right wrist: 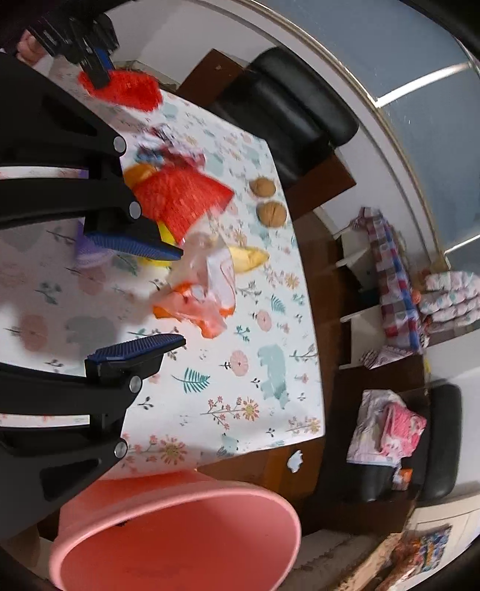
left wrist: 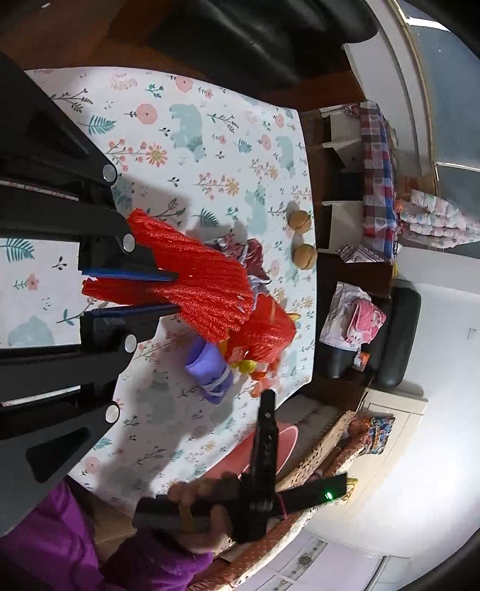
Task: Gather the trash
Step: 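Grasp the white plastic bag with the right tool while the left tool holds the net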
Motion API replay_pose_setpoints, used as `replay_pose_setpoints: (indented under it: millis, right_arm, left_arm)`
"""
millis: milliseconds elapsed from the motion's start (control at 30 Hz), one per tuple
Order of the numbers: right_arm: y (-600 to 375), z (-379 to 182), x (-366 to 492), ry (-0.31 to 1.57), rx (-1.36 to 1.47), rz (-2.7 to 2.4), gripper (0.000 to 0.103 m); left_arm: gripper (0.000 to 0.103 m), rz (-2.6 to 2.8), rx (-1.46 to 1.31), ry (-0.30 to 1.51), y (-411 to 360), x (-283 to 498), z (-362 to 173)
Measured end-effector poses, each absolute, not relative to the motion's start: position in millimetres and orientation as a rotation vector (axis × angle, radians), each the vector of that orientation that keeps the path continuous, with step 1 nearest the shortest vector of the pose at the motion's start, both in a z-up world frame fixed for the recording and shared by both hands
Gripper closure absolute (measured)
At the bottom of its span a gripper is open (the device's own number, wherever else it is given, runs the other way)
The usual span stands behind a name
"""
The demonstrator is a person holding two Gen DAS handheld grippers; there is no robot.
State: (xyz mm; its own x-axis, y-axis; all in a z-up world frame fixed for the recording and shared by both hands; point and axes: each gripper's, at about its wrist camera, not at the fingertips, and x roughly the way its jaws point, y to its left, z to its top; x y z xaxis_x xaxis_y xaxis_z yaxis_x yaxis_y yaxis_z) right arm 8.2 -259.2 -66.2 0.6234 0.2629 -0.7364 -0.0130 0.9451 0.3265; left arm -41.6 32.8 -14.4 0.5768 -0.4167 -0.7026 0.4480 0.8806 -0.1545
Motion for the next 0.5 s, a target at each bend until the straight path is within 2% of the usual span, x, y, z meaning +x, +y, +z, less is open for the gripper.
replay_pose_setpoints:
  millis: [100, 133, 167, 200, 233, 500]
  right_arm:
    - [-258.9, -74.8, 17.3, 0.907, 0.314, 0.163, 0.061]
    - [-259.3, -76.4, 19.0, 0.908, 0.321, 0.163, 0.065]
    - [-259.7, -77.9, 19.5, 0.91, 0.325, 0.163, 0.073]
    - [-260.6, -79.7, 20.1, 0.915, 0.331, 0.159, 0.085]
    - [-261.9, -80.3, 20.4, 0.916, 0.336, 0.158, 0.089]
    - [-269.8, -60.5, -3.9, 0.849, 0.326, 0.146, 0.095]
  left_arm:
    - [0.092, -0.5, 0.025, 0.815, 33.4, -37.6, -13.7]
    - [0.092, -0.499, 0.021, 0.818, 33.3, -36.3, -13.9]
    - [0.092, -0.498, 0.018, 0.819, 33.2, -35.5, -13.9]
    - [0.092, -0.497, 0.015, 0.82, 33.5, -34.6, -14.4]
    - [0.092, -0.496, 0.013, 0.822, 33.2, -33.8, -14.4]
    - [0.092, -0.52, 0.001, 0.786, 19.5, -33.8, -1.9]
